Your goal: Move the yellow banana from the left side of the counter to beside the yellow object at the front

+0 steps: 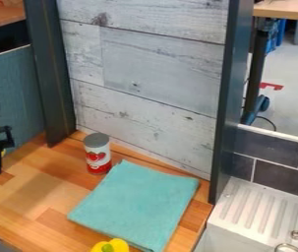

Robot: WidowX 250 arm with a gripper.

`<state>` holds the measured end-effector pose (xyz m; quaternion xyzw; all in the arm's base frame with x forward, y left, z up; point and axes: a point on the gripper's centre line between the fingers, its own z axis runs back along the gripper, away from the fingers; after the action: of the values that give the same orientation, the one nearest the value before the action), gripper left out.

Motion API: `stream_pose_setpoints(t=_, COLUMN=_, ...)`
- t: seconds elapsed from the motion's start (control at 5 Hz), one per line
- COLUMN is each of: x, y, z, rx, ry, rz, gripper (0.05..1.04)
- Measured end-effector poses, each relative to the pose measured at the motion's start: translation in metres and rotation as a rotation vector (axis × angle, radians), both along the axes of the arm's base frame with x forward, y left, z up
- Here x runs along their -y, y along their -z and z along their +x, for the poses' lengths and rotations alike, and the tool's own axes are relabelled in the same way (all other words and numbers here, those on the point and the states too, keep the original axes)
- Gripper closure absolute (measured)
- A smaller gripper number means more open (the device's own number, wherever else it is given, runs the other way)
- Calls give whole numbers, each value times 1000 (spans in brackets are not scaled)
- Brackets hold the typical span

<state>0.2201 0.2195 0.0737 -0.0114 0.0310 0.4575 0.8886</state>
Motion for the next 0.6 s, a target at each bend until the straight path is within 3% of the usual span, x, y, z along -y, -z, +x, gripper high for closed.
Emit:
stream_pose_setpoints(t=0.2, x=26, y=8, z=-9, rx=-3, ry=-36, rz=-17, gripper=486)
stream_pose_setpoints(t=0.6, x=86, y=37, z=0, rx=-7, ry=-98, rz=-22, gripper=485)
